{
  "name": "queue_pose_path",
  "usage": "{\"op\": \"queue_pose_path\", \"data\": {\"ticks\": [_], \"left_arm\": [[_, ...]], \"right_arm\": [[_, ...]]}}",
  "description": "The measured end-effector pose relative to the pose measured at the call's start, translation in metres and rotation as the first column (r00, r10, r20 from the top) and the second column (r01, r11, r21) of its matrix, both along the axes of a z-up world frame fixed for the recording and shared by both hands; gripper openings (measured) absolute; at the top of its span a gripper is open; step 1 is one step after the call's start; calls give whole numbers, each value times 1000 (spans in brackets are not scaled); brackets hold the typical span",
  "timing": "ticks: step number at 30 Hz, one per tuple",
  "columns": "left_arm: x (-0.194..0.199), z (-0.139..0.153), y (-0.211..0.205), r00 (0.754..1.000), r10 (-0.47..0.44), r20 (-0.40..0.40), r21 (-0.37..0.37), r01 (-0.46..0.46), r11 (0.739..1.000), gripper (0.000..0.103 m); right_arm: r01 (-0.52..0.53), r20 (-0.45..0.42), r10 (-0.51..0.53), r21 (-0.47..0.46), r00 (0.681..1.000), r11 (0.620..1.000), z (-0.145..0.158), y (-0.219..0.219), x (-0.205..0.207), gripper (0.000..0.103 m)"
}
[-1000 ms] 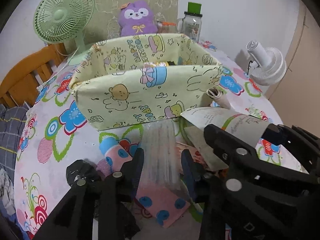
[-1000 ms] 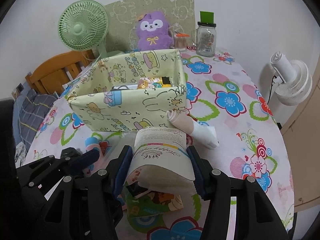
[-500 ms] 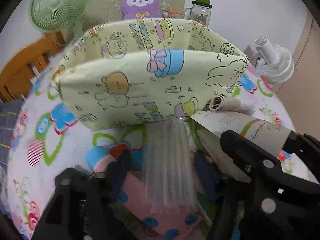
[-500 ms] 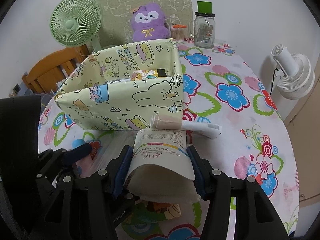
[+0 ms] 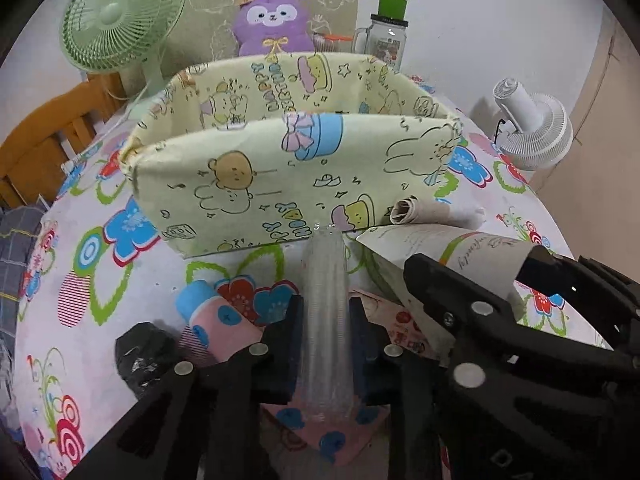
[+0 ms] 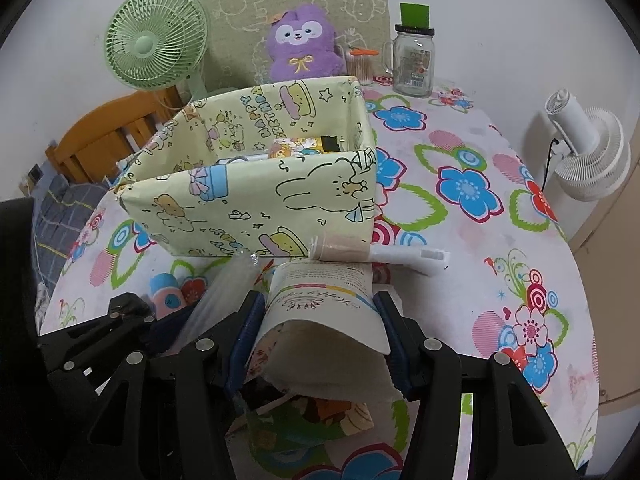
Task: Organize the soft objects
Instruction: 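Lift the tube pack with the left tool while the right tool lifts the paper packet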
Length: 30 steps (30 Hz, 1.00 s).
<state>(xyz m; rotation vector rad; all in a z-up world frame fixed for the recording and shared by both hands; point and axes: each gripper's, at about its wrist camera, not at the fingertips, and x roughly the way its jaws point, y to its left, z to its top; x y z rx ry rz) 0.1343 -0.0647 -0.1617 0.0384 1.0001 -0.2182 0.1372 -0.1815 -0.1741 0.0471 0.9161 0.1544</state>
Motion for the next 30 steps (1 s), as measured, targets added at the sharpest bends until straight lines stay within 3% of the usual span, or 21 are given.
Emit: {"op": "queue_pose_path", "data": {"ticks": [30], "left_arm": [[-58, 77, -4, 987, -5, 159, 19, 2, 1000, 20]], "right_arm": [[-14, 166, 10, 27, 986, 1000, 72, 0, -63, 60]]}}
